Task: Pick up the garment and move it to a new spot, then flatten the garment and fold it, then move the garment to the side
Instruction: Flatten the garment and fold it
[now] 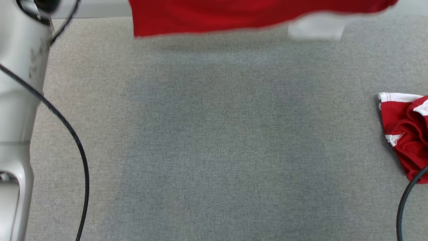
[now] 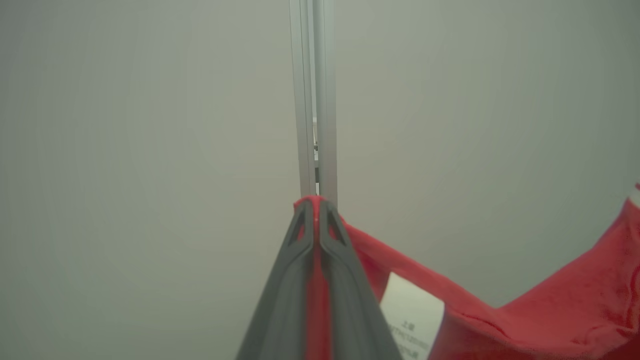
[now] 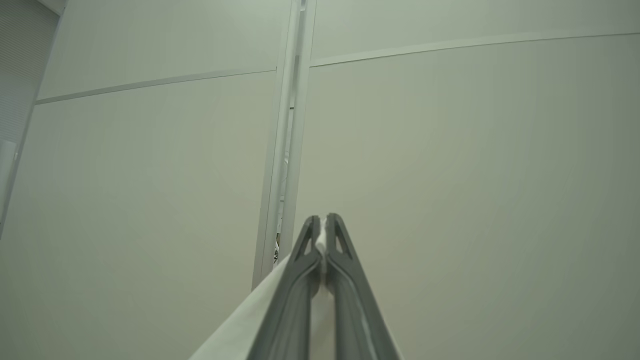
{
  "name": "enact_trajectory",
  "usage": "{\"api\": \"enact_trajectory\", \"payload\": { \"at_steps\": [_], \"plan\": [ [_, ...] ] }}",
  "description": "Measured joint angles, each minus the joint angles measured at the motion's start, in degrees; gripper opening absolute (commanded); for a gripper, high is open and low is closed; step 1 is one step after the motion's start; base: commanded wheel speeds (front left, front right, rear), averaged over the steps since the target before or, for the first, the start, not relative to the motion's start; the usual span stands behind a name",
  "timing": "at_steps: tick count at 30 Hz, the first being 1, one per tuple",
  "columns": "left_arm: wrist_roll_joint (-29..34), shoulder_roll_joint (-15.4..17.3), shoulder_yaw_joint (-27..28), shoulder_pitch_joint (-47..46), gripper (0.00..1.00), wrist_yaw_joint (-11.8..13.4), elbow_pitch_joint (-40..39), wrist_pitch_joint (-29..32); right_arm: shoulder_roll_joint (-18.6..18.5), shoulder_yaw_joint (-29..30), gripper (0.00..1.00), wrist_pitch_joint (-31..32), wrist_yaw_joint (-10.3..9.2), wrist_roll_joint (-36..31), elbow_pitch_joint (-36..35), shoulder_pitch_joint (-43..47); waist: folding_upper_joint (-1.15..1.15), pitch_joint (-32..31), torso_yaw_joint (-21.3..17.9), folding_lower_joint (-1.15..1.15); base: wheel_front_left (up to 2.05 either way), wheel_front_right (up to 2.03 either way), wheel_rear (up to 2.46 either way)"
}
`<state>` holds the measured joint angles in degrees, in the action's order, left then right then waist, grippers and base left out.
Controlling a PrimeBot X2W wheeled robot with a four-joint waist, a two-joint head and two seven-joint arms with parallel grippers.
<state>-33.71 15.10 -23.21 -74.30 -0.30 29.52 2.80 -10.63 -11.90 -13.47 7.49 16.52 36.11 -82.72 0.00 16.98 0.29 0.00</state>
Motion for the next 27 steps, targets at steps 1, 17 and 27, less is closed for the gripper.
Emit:
{"api": "enact_trajectory", "payload": {
  "at_steps": [1, 17, 27],
  "plan": [
    [-0.04, -0.58, 0.07, -2.02, 0.00, -0.37, 3.44, -0.59, 0.24, 0.35, 0.00, -0.40, 0.00, 0.00, 2.78, -2.21, 0.00, 0.24, 0.15, 0.00, 0.00, 0.00, 0.00],
    [-4.25, -7.26, -0.37, -2.46, 0.00, -6.79, 30.96, -16.29, 5.06, -4.59, 0.00, -1.51, 0.01, 8.00, 10.55, 3.14, 0.00, 7.44, 0.40, 0.00, 0.00, 0.00, 0.00],
    [-1.81, -5.32, 3.16, 19.56, 0.00, -6.28, 16.03, -17.79, 2.12, -6.67, 0.00, -1.52, -0.01, 19.27, -5.82, 34.67, 0.00, 5.73, 0.00, 0.00, 0.00, 0.00, 0.00]
  ]
}}
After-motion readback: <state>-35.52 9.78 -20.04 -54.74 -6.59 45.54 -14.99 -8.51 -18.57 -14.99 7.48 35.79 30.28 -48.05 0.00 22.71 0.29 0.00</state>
